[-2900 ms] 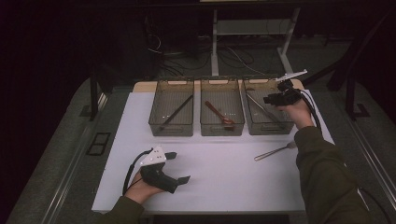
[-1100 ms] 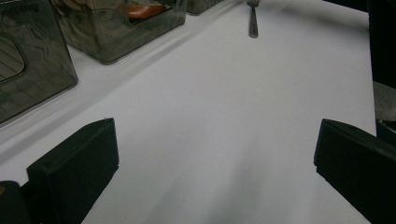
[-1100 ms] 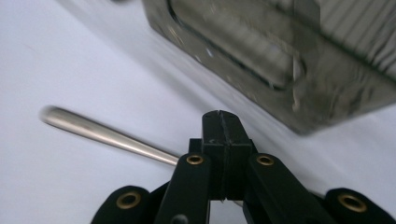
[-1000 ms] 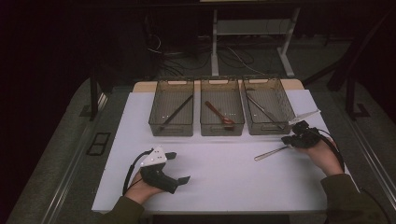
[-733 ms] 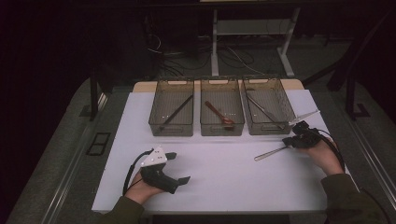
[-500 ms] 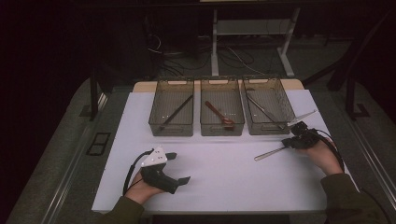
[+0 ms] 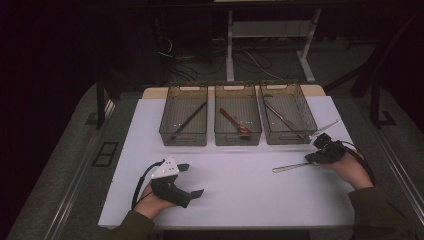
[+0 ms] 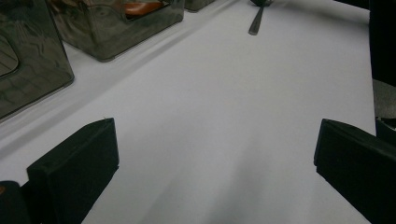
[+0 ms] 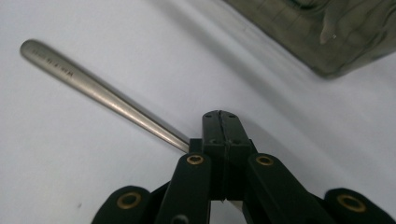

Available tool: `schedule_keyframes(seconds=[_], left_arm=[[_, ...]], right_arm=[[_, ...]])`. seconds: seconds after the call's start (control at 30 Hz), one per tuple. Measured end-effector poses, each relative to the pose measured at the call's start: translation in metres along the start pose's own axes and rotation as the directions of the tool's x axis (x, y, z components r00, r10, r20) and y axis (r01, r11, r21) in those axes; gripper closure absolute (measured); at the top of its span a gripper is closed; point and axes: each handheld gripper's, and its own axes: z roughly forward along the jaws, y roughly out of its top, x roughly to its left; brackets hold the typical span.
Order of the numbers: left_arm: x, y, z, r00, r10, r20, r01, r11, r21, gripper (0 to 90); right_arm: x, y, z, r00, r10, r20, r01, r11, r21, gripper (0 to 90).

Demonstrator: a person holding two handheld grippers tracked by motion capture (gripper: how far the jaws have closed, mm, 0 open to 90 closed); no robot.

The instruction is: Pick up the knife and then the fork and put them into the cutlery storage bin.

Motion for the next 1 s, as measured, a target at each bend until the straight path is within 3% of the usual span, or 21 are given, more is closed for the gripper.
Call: schedule_keyframes(seconds=[0.3, 0.5, 0.6, 0.7, 0.87, 1.0], left_arm=[[-0.001, 0.001, 0.000, 1.0000, 0.007, 0.004, -0.007, 1.0000, 0.002, 0.0], [-0.001, 0.001, 0.001, 1.0000, 0.007, 0.006, -0.007, 1.0000, 0.003, 0.0], [-0.002, 0.001, 0.001, 1.0000, 0.007, 0.006, -0.007, 1.0000, 0.004, 0.0], [-0.002, 0.001, 0.001, 1.0000, 0.008, 0.006, -0.008, 1.0000, 0.001, 0.0], [-0.002, 0.001, 0.001, 0.9999, 0.008, 0.006, -0.008, 1.0000, 0.004, 0.0], [-0.002, 0.001, 0.002, 1.0000, 0.008, 0.006, -0.008, 1.0000, 0.004, 0.0]], right_arm=[[0.009, -0.015, -0.008, 0.9989, -0.007, -0.046, 0.008, 0.999, 0.036, 89.2], [0.022, -0.026, -0.016, 0.9957, -0.046, -0.081, 0.052, 0.996, 0.076, 89.1], [0.025, -0.027, -0.018, 0.9939, -0.071, -0.085, 0.077, 0.994, 0.072, 89.0], [0.026, -0.023, -0.024, 0.9899, -0.102, -0.098, 0.107, 0.993, 0.048, 80.1], [0.035, -0.018, -0.024, 0.9723, -0.207, -0.109, 0.215, 0.974, 0.071, 72.1], [0.039, -0.014, -0.020, 0.9529, -0.282, -0.112, 0.294, 0.948, 0.119, 70.6]])
